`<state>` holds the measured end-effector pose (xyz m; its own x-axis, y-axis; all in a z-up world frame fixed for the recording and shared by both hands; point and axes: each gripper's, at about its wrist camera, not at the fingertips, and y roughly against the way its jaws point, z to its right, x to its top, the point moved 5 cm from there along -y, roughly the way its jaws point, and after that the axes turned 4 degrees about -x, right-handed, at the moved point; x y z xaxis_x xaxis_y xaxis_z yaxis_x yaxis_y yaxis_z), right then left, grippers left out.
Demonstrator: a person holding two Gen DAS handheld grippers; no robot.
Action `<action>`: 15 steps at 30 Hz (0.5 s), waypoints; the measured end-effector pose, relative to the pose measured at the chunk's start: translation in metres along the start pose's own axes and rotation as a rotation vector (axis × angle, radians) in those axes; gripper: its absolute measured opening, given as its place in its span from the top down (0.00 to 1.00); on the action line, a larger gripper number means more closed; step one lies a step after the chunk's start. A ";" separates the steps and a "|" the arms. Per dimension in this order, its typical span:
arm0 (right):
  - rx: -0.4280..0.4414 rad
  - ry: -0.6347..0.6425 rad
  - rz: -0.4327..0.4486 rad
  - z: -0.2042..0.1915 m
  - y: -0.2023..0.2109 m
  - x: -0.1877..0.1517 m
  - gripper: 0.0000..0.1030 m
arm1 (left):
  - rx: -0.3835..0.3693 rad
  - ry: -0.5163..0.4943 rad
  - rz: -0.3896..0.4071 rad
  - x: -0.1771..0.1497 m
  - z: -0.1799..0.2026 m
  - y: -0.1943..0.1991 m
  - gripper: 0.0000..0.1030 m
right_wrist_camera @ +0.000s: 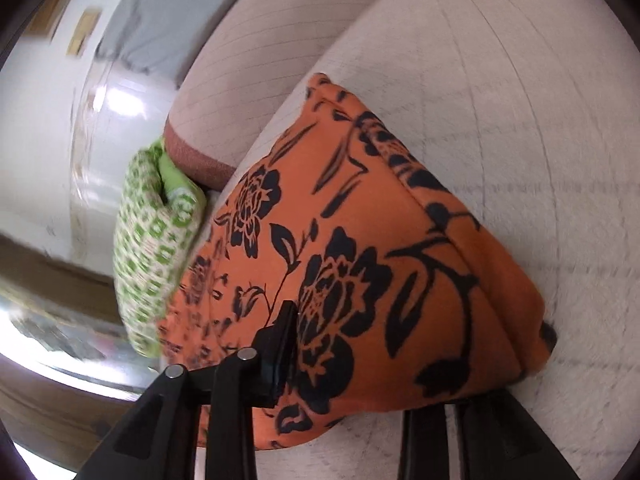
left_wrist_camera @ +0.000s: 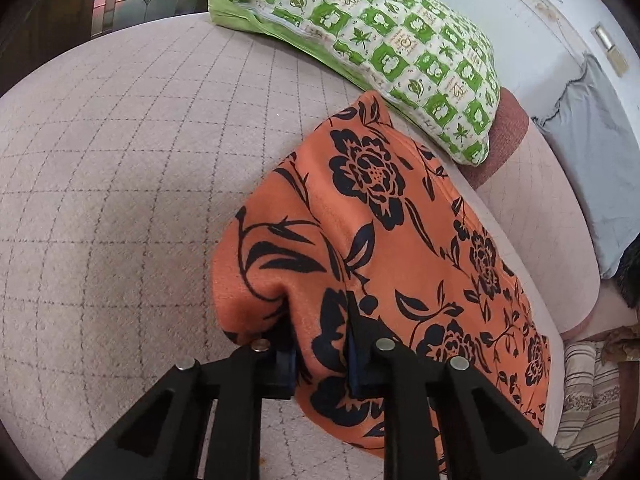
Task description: Fold small clothes
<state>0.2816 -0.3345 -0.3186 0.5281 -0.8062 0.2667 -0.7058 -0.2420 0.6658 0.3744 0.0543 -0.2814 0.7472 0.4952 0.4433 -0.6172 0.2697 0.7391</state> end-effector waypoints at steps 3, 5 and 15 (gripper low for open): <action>-0.027 0.097 0.071 -0.014 0.015 0.001 0.81 | -0.019 0.003 0.012 0.001 0.002 0.006 0.84; -0.052 0.178 0.118 -0.026 0.025 -0.001 0.82 | -0.018 -0.023 0.027 0.002 0.005 0.014 0.85; -0.099 0.275 0.143 -0.031 0.056 -0.018 0.89 | -0.005 -0.089 0.046 -0.012 -0.003 0.054 0.92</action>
<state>0.2476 -0.3169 -0.2641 0.5442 -0.6492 0.5314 -0.7395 -0.0721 0.6693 0.3316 0.0649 -0.2484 0.7368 0.4320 0.5200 -0.6525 0.2530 0.7143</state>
